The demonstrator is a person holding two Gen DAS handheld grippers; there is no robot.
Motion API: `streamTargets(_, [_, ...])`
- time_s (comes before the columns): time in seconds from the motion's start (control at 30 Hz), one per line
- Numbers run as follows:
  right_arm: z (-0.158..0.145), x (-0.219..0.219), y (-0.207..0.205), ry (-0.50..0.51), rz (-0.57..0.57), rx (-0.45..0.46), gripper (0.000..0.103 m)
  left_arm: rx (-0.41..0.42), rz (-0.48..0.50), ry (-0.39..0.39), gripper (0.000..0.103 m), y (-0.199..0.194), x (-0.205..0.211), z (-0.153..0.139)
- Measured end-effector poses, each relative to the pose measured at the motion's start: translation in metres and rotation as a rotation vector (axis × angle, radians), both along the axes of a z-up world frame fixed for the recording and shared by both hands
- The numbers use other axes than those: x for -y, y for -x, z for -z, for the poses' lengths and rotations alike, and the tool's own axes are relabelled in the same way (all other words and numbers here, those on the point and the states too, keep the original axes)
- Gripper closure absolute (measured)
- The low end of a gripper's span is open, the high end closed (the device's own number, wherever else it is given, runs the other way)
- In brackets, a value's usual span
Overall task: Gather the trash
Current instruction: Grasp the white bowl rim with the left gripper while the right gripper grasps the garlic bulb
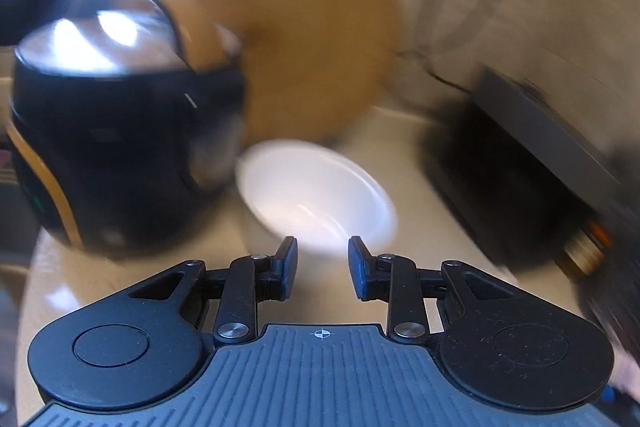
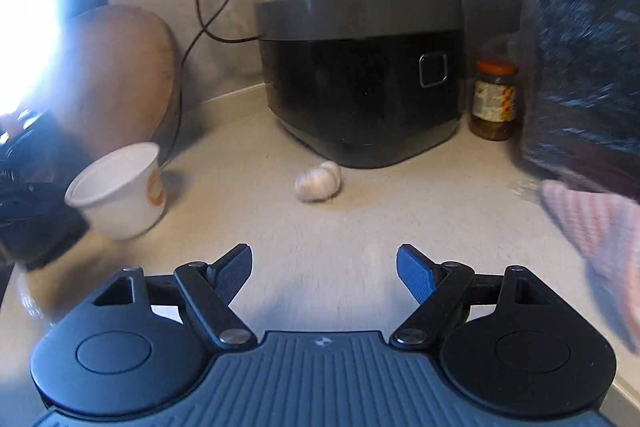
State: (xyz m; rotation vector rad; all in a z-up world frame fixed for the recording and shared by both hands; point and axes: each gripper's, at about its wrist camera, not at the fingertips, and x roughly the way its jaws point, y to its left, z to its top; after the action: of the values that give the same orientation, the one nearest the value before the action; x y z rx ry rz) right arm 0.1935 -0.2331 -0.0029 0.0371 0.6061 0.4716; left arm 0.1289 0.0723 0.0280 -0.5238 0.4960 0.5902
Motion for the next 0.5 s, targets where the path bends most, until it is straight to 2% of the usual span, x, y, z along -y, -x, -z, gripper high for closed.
streamTargets(0.1, [0.000, -0.009, -0.048, -0.083, -0.002, -0.045, 0.023, 0.000, -0.086, 0.008, 0.072, -0.008, -0.020, -0.001])
streamTargets(0.2, [-0.001, -0.028, -0.088, -0.082, 0.024, -0.035, 0.022, -0.073, -0.126, -0.016, 0.072, -0.027, -0.031, 0.005])
streamTargets(0.33, [0.013, -0.054, -0.131, 0.003, 0.040, 0.000, 0.022, -0.194, -0.080, -0.021, 0.072, -0.044, -0.037, 0.028])
streamTargets(0.4, [0.024, -0.065, -0.149, 0.031, 0.035, -0.041, 0.022, -0.221, -0.062, -0.032, 0.071, -0.045, -0.035, 0.037])
streamTargets(0.47, [0.032, -0.071, -0.157, 0.041, 0.041, -0.089, 0.022, -0.228, -0.034, 0.024, 0.071, -0.047, -0.038, 0.044])
streamTargets(0.5, [0.035, -0.073, -0.158, 0.040, 0.039, -0.095, 0.022, -0.232, -0.013, 0.050, 0.068, -0.050, -0.040, 0.046])
